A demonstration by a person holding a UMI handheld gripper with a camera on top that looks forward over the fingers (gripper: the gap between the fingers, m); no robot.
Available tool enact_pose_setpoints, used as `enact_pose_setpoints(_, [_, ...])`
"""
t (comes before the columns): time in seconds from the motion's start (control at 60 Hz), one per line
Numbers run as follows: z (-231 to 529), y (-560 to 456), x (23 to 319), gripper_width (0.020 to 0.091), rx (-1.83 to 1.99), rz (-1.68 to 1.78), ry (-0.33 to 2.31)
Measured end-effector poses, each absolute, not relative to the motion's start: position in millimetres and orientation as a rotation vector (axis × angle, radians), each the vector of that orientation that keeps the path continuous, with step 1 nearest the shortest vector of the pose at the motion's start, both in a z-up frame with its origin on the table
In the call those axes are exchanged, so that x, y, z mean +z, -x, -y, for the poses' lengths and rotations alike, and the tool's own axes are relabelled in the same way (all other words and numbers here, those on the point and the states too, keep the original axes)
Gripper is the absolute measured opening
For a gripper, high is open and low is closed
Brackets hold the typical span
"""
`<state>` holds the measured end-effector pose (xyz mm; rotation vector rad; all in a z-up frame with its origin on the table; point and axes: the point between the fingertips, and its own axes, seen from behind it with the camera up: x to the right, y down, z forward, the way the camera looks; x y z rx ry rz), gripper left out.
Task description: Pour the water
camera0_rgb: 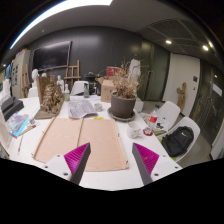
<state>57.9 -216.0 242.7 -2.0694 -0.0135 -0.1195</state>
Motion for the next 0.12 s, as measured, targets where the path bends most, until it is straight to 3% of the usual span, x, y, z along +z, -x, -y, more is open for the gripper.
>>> enact_pose_setpoints(0.117, [218.6,-63.7,240.6,0.0855,-0.156,0.025,2.07])
